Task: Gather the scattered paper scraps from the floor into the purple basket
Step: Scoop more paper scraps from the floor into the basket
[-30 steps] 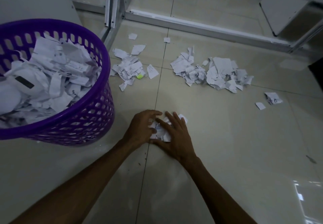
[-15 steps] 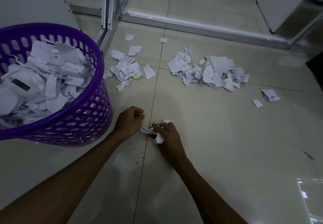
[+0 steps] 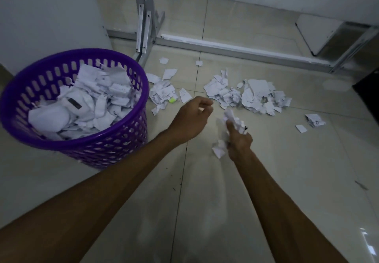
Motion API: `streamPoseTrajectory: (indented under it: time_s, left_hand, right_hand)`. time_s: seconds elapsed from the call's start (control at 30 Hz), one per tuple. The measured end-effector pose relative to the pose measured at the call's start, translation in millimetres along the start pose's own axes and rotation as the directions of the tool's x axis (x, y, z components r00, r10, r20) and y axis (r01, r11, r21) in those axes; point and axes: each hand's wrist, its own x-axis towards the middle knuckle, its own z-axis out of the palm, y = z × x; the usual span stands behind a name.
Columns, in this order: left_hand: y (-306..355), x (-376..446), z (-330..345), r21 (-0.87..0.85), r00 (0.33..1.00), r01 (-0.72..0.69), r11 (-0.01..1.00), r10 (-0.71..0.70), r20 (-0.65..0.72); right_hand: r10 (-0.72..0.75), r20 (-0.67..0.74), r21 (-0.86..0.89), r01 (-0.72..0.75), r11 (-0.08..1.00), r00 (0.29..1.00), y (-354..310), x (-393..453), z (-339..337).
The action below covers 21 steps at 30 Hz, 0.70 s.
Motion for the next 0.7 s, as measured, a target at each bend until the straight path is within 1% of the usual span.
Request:
streamPoseTrajectory:
  time_s: [0.03,0.07,0.1,0.2,0.27,0.37,0.47,0.53,0.57,0.6,0.63,0.67,0.7]
  left_hand:
    - [11.6,2.0,-4.6,-0.020,1.000,-0.025,0.999,0.025,-0.013]
    - [24.3,4.2,-12.9,-0.035,0.998,-0.055,0.998,0.054,-0.029]
    - [32.8,7.2,-19.9,-0.043,0.997,-0.069,0.997,0.068,-0.039]
    - [54.5,9.6,-59.8,-0.076,0.988,-0.110,0.991,0.100,-0.120]
    - [59.4,9.4,-94.1,-0.091,0.978,-0.111,0.990,0.092,-0.186]
    - [52.2,-3.5,-157.9,-0.037,0.948,-0.089,0.995,0.073,-0.311]
    - [37.5,-24.0,-211.9,0.122,0.908,-0.087,0.989,0.129,-0.399]
    - [25.8,-40.7,-239.8,0.118,0.884,-0.096,0.988,0.139,-0.447]
    - [20.3,-47.9,-248.9,0.097,0.871,-0.102,0.990,0.136,-0.473]
    - [14.8,-54.6,-257.7,0.081,0.856,-0.106,0.991,0.132,-0.499]
    - [10.0,-60.2,-263.8,0.071,0.845,-0.105,0.992,0.127,-0.519]
    - [4.4,-67.1,-272.3,0.073,0.841,-0.099,0.992,0.123,-0.528]
    - [0.6,-69.3,-274.2,0.082,0.846,-0.091,0.992,0.121,-0.519]
  right_hand:
    - [0.096,0.069,0.088,-0.102,0.991,0.993,-12.5,-4.9,4.0]
    - [0.148,0.154,0.129,-0.169,0.977,0.977,-27.3,-13.2,10.3]
    - [0.171,0.231,0.153,-0.209,0.966,0.958,-37.1,-17.9,16.7]
    - [0.114,0.403,0.246,-0.227,0.942,0.908,-68.5,-46.9,42.6]
    - [0.073,0.488,0.284,-0.237,0.929,0.870,-84.5,-72.9,63.7]
    - [0.046,0.626,0.223,-0.235,0.946,0.779,-99.5,-119.6,104.1]
    - [0.076,0.722,0.141,-0.254,0.957,0.688,-99.9,-161.0,143.4]
    - [0.091,0.768,0.094,-0.252,0.963,0.634,-91.7,-188.6,168.7]
    - [0.086,0.771,0.061,-0.208,0.976,0.631,-86.4,-199.0,179.0]
    - [0.067,0.756,0.005,-0.107,0.994,0.651,-79.6,-208.2,188.4]
    - [0.018,0.728,-0.064,0.041,0.997,0.685,-72.7,-214.4,195.5]
    - [-0.060,0.713,-0.139,0.225,0.964,0.698,-63.5,-221.6,202.2]
    - [-0.168,0.722,-0.200,0.436,0.878,0.671,-58.8,-222.9,202.7]
